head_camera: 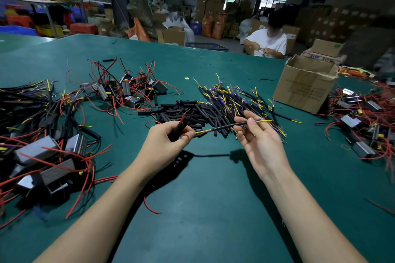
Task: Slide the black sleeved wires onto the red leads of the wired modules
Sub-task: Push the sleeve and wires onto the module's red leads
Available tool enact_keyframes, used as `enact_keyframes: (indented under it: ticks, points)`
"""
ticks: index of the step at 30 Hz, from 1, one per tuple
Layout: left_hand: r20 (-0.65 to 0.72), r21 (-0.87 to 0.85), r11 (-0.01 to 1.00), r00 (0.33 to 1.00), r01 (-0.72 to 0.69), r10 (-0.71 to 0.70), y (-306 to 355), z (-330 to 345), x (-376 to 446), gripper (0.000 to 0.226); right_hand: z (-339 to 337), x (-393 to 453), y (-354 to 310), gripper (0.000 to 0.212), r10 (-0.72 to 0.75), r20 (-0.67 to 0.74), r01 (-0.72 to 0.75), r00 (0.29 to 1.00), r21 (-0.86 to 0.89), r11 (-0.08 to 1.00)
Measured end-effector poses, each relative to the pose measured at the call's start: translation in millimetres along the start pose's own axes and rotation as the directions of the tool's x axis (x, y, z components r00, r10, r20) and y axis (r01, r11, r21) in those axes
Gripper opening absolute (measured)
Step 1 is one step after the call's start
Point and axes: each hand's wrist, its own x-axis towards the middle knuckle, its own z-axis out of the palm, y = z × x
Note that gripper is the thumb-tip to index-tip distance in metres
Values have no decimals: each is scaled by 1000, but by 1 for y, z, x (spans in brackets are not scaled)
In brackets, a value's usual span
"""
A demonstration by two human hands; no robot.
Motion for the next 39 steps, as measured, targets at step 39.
enact_keyframes:
  ticks: [39]
  points:
    - [-28,-83,996,999,40,-43,2,1,0,16,0,1,6,12,285,-2,-285,959,19,958]
